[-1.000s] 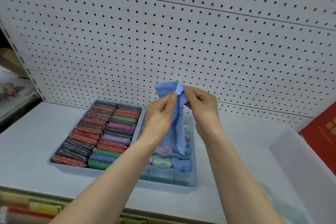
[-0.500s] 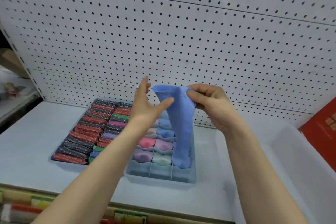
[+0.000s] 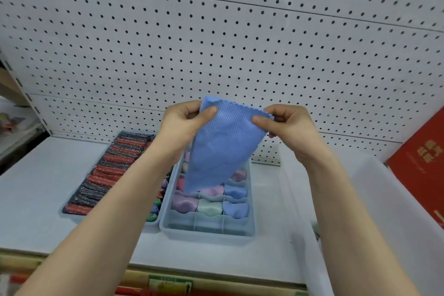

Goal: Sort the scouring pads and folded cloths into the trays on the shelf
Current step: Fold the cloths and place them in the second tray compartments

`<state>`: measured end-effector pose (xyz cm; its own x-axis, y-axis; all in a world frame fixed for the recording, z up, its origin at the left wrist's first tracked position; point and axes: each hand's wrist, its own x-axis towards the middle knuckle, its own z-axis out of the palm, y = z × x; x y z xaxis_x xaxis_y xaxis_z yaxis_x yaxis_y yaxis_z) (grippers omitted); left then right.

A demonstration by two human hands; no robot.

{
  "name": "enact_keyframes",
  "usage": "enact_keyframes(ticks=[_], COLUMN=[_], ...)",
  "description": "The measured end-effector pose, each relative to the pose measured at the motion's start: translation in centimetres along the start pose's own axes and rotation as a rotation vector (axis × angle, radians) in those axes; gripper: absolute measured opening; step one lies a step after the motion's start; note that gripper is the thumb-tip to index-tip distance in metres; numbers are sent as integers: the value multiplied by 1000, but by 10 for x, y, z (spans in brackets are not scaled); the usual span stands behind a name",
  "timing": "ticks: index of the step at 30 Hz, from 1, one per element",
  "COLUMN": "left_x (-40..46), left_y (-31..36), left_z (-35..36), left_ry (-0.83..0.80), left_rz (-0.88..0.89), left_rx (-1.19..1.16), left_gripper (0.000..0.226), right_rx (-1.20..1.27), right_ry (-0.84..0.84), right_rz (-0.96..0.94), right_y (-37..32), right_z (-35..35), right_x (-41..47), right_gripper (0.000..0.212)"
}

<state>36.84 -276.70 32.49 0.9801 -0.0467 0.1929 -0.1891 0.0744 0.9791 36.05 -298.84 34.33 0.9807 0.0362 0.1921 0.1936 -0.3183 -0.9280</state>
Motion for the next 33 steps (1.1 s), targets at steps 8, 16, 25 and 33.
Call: enact_keyframes(ticks=[8, 16, 25, 33], left_x=[-2, -11, -14, -7], left_y=[-8, -17, -10, 11], left_z=[-11, 35, 29, 11], left_ry=[-65, 57, 12, -77], left_rz=[-110, -2, 145, 35], left_rx=[-51, 61, 109, -117], left_gripper=[22, 34, 33, 25], right_rx=[6, -10, 165, 223], right_ry=[21, 169, 96, -339], right_rz=[73, 54, -28, 104], right_y=[-12, -17, -24, 33], right_z=[-8, 40, 36, 28], right_x=[1, 5, -6, -23], right_gripper=[7, 14, 16, 40])
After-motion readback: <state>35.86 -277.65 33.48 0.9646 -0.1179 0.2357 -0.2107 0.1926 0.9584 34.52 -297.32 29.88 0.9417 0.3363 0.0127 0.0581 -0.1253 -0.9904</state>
